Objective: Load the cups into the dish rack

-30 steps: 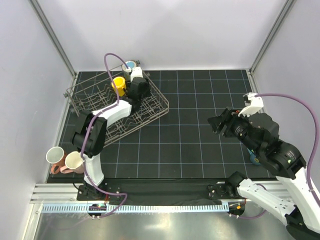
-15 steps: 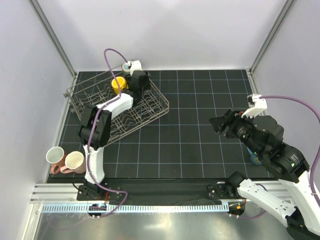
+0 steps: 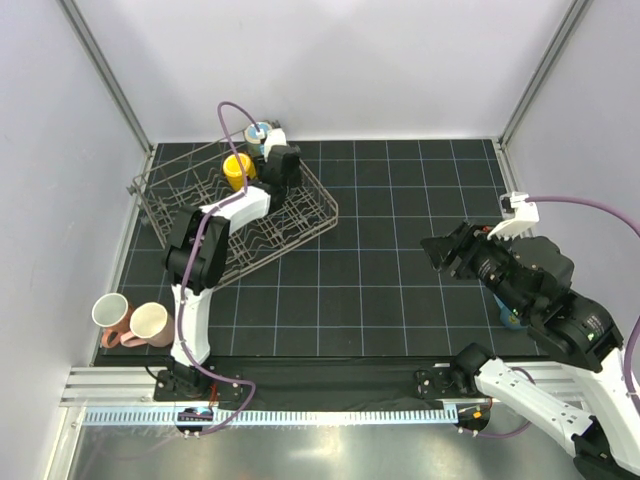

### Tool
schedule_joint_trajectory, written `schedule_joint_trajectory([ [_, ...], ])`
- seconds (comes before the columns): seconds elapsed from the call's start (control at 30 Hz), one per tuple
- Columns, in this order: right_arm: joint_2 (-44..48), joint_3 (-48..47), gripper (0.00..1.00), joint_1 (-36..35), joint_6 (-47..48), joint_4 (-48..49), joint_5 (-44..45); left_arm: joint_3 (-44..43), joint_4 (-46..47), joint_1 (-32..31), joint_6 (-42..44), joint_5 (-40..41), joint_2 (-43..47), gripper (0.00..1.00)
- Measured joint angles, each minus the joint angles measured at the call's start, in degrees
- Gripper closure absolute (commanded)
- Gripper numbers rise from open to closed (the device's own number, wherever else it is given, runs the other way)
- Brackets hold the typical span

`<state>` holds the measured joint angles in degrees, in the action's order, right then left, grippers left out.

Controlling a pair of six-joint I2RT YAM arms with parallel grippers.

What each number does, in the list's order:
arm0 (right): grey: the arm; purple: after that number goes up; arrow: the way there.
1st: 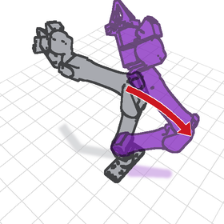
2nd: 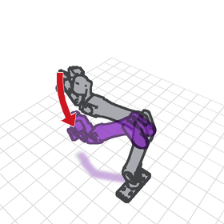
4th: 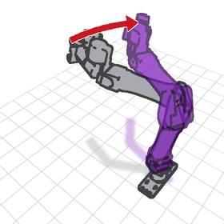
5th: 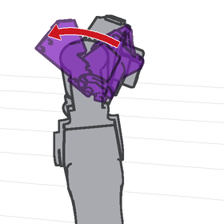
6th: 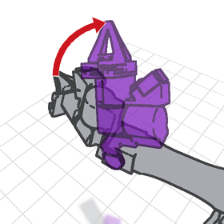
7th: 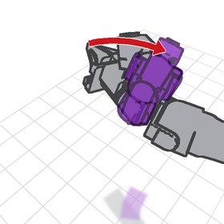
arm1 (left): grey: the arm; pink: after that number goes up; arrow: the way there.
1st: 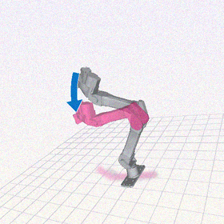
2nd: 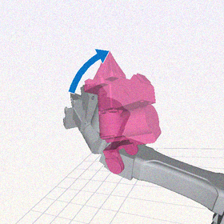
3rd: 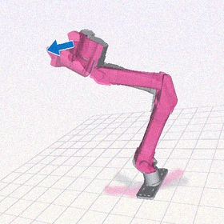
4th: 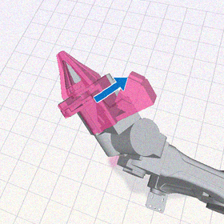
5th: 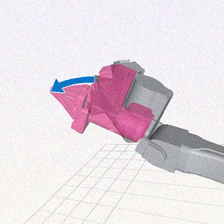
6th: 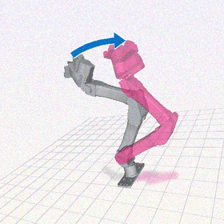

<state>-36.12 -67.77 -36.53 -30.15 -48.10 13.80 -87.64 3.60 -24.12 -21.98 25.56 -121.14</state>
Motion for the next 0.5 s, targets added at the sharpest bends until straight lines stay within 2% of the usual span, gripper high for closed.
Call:
schedule_joint_trajectory([
  [0.07,-0.1,0.2,0.32,0.0,0.0,-0.1,-0.1,-0.3,-0.7,0.0,0.0,0.0,0.0,0.39],
  [0.1,-0.3,0.2,0.32,0.0,0.0,-0.3,-0.2,-0.6,-1.0,0.0,-0.1,0.0,0.0,0.29],
  [0.27,-4.6,-1.2,0.30,0.0,0.3,-2.6,-3.5,-1.1,-3.1,0.3,-1.0,-0.1,0.5,0.00],
  [0.5,-11.9,-2.6,0.27,0.0,0.2,-6.9,-6.4,-1.1,-9.2,0.3,-3.1,-0.1,8.0,0.00],
])
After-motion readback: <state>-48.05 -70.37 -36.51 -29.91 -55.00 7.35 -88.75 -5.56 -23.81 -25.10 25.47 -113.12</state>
